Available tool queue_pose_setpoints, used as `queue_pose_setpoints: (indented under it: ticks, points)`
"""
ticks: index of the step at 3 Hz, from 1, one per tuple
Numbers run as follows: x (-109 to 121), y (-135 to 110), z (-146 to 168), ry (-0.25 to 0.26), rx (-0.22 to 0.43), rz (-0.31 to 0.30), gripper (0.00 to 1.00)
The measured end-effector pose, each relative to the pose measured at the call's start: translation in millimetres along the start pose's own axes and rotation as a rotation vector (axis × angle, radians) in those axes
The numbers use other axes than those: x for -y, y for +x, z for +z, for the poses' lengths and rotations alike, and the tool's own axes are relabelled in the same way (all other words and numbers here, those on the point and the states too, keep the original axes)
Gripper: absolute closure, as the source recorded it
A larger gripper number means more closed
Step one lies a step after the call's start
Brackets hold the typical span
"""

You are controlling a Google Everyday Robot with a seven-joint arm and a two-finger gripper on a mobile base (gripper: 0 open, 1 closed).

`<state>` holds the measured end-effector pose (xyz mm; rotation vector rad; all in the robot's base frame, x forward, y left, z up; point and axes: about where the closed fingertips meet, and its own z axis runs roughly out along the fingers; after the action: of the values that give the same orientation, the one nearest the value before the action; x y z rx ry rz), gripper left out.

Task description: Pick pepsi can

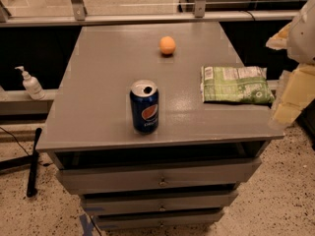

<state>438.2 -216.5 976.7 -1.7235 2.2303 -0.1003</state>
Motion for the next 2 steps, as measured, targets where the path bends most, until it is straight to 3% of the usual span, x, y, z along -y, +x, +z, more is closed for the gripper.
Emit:
queue_pose_setpoints:
  ticks: [1, 2]
  points:
    - [0.0, 0.0, 0.0, 0.000, 0.000, 0.000, 0.00]
    - [-0.1, -10.6, 2.0, -0.012, 0.054, 0.004, 0.00]
